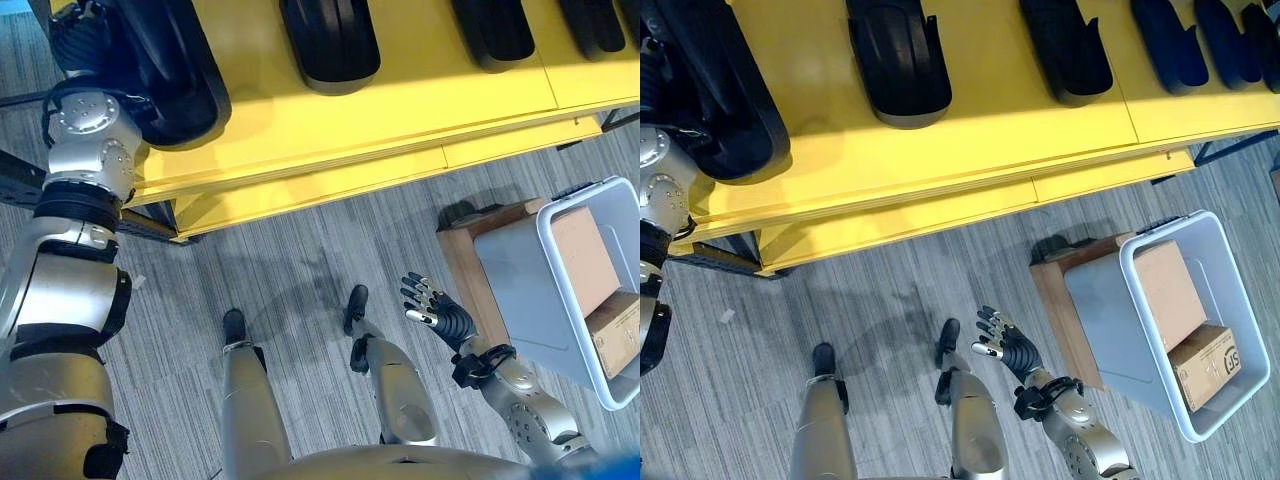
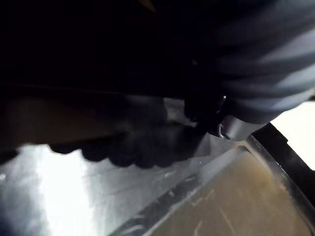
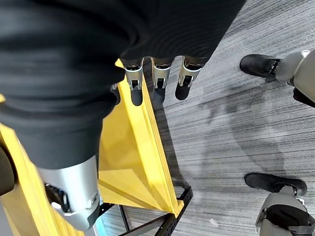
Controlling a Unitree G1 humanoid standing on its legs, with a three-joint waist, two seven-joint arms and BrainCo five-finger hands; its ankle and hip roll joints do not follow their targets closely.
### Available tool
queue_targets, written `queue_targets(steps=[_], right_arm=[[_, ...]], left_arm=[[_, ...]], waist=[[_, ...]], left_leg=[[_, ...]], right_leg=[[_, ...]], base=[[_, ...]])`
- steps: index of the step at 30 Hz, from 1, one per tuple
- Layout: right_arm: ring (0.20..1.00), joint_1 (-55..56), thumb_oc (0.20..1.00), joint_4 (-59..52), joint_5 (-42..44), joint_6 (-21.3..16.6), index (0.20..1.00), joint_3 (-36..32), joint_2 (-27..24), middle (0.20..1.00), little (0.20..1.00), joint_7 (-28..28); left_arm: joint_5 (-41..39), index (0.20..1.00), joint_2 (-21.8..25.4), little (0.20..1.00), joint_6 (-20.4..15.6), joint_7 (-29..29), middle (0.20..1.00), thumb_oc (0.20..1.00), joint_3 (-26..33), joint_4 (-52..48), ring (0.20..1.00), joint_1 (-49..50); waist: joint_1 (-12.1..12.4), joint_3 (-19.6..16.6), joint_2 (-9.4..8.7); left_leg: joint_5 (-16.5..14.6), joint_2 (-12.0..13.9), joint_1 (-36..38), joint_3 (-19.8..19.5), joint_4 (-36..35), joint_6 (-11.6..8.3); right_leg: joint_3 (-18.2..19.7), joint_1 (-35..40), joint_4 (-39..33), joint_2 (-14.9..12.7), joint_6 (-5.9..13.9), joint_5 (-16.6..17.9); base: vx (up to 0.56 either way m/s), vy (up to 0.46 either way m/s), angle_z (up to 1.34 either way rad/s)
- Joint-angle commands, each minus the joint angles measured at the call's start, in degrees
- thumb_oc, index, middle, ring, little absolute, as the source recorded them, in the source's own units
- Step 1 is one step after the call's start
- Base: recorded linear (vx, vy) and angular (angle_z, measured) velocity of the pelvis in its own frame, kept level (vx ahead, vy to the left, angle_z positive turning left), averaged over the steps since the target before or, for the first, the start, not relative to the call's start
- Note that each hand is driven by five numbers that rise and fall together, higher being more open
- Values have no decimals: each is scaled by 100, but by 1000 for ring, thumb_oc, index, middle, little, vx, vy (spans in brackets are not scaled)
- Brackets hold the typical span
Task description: Move parts from the plastic box to the shelf.
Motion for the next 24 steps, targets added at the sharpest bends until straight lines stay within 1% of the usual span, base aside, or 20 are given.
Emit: queue_targets(steps=[1, 8, 9, 10, 11, 20, 24], right_arm=[[1000, 140, 1000, -92, 162, -98, 1000, -260, -236, 1000, 1000, -41], [1000, 171, 1000, -82, 168, -91, 1000, -282, -333, 1000, 1000, -5], [1000, 174, 1000, -86, 160, -84, 1000, -287, -353, 1000, 1000, -5], [1000, 175, 1000, -83, 159, -79, 1000, -293, -367, 1000, 1000, -1], [1000, 187, 1000, -93, 152, -75, 1000, -310, -380, 1000, 1000, 4], [1000, 205, 1000, -76, 184, -52, 1000, -376, -440, 1000, 1000, 31], [1000, 223, 1000, -111, 187, -39, 1000, -419, -464, 1000, 1000, 38]], left_arm=[[-186, 200, 183, 200, -390, 23, 200, 200, 322, 179, 200, -628], [-215, 200, 240, 200, -321, 5, 200, 200, 295, 438, 200, -861], [-214, 413, 243, 413, -314, 8, 413, 413, 281, 459, 413, -898], [-205, 762, 245, 762, -312, -1, 762, 762, 258, 469, 762, -926], [-209, 1000, 260, 1000, -317, -6, 1000, 1000, 242, 476, 1000, -942], [-250, 1000, 261, 1000, -291, -21, 1000, 1000, 304, 631, 1000, -968], [-368, 1000, 316, 1000, -311, -13, 1000, 1000, 489, 616, 1000, -778]], waist=[[55, -183, 192], [30, -181, 229], [28, -176, 235], [25, -170, 245], [23, -160, 252], [59, -121, 369], [100, -103, 450]], left_leg=[[72, -70, 134, 373, -153, 197], [44, -77, 31, 396, -88, 206], [42, -77, 26, 394, -88, 207], [40, -81, 23, 399, -84, 209], [35, -78, -3, 401, -53, 211], [38, -115, 14, 435, -41, 229], [33, -135, 31, 445, -31, 235]], right_leg=[[184, 627, 512, -273, 567, -654], [256, 481, 574, -275, 554, -646], [261, 469, 576, -275, 553, -648], [266, 453, 585, -275, 554, -647], [276, 427, 604, -279, 555, -646], [322, 380, 716, -351, 553, -678], [346, 341, 778, -378, 549, -709]], base=[[0, 0, 0], [-10, 10, -6], [0, 0, 0], [0, 0, 0], [0, 0, 0], [0, 0, 0], [0, 0, 0]])
